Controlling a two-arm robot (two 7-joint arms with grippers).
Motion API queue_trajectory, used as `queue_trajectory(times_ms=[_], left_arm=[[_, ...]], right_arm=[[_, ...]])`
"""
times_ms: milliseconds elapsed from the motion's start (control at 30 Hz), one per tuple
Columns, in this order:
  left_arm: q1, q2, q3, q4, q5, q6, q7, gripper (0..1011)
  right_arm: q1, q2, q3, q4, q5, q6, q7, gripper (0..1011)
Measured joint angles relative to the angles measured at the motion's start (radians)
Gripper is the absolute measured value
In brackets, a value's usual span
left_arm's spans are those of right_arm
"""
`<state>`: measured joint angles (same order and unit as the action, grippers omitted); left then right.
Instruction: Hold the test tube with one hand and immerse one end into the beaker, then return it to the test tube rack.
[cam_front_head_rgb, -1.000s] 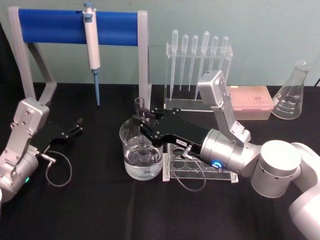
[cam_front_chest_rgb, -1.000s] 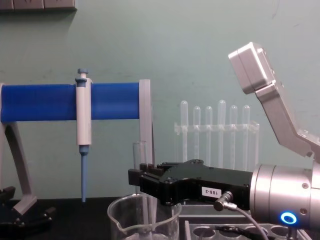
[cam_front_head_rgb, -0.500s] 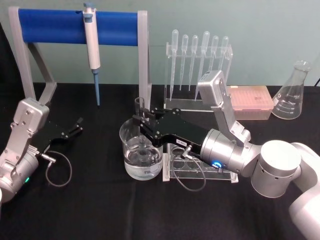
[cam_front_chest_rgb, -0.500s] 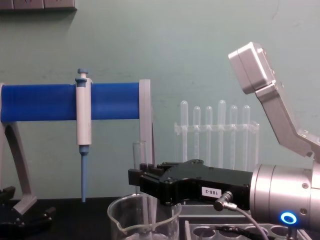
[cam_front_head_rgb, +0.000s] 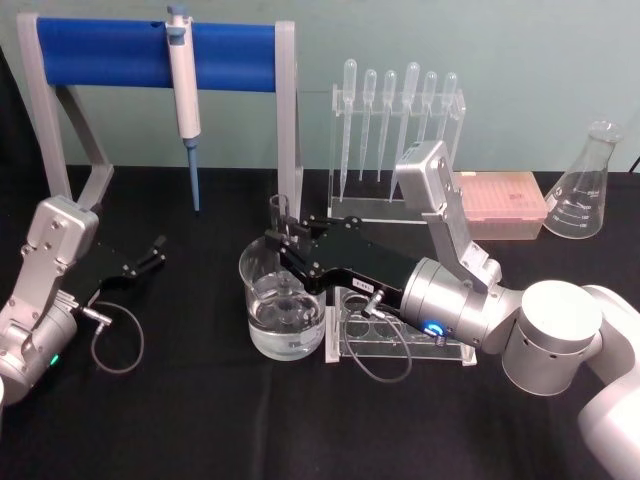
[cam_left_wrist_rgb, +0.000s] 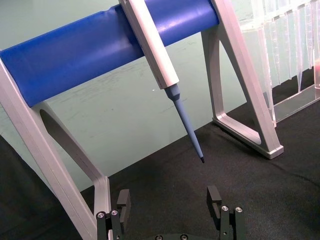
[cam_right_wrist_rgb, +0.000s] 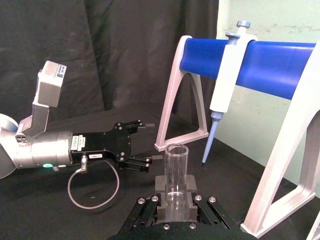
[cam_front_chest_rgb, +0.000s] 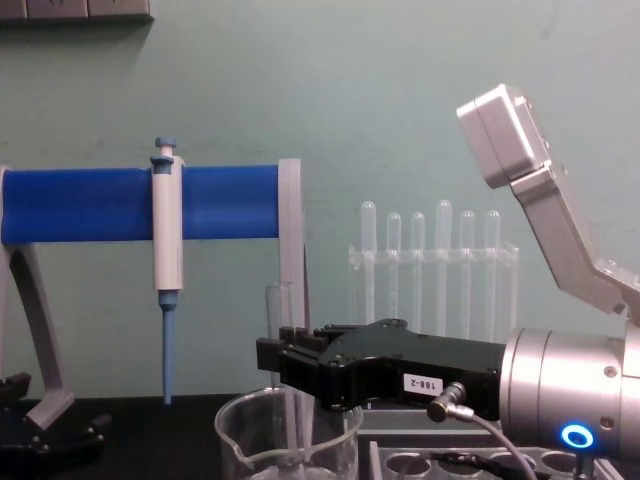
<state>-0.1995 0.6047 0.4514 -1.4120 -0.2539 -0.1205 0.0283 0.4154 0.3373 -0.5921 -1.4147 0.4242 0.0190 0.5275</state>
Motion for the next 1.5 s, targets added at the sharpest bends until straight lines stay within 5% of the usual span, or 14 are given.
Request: queue_trajectory(times_ms=[1500], left_arm=[[0.000,0.000,0.000,0.000,0.000,0.000,0.000,1000]], right_arm=[[0.000,0.000,0.000,0.000,0.000,0.000,0.000,224]])
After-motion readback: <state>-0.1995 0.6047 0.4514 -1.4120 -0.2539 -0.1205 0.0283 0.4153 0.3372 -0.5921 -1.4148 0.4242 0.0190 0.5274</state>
